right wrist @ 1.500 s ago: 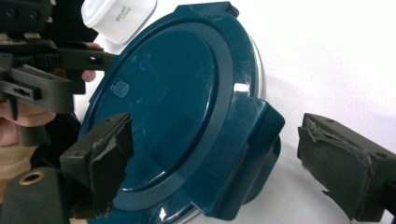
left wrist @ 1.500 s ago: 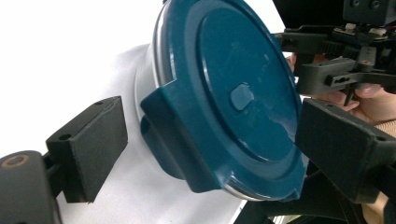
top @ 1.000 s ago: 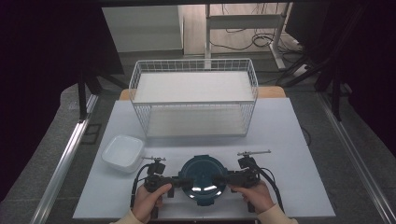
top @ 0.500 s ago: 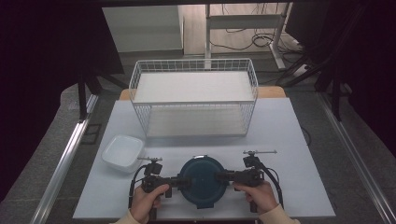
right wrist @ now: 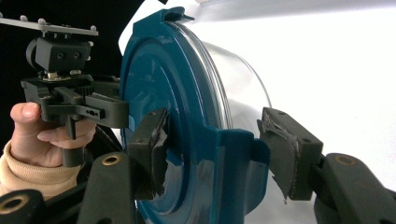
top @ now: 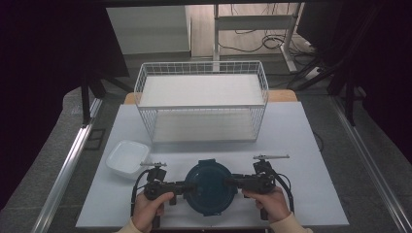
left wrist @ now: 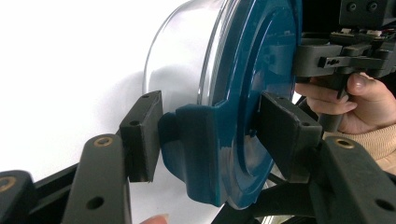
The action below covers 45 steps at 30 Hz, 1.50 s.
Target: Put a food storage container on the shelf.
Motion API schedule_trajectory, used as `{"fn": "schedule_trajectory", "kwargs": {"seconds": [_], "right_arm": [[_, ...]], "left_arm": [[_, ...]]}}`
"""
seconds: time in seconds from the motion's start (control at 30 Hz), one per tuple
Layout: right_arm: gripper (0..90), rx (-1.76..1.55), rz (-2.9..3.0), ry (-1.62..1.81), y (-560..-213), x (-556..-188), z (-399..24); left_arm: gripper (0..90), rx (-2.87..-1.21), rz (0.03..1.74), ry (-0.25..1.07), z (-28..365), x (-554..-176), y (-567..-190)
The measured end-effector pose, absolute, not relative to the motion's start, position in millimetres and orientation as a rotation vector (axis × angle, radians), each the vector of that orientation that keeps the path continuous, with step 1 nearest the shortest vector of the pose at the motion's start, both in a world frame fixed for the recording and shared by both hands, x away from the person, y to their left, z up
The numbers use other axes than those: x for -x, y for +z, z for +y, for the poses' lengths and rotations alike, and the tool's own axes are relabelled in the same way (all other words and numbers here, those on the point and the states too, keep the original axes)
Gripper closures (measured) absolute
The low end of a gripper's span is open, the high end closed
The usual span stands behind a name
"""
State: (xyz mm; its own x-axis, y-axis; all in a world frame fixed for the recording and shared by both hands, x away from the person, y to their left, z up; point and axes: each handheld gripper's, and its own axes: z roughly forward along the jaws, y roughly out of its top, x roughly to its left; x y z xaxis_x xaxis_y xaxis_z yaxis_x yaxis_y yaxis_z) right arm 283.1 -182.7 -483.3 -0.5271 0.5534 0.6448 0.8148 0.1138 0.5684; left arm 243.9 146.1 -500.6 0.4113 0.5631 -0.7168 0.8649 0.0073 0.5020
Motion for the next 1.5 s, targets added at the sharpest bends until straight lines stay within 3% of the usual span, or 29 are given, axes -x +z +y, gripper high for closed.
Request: {"fn": "schedule_trajectory", "kwargs": {"seconds": [0.7,1.5], "right_arm": [[43.9,1.267,-2.184,-1.464,-459,-279,-181],[44.4,1.238,-2.189,-1.551,-424,-308,-177]], "left_arm": [[41.6,-1.673,1.22,-0.31,149,-241,-476],[41.4,-1.692,1.196,-0.273,154,-275,-433]]}}
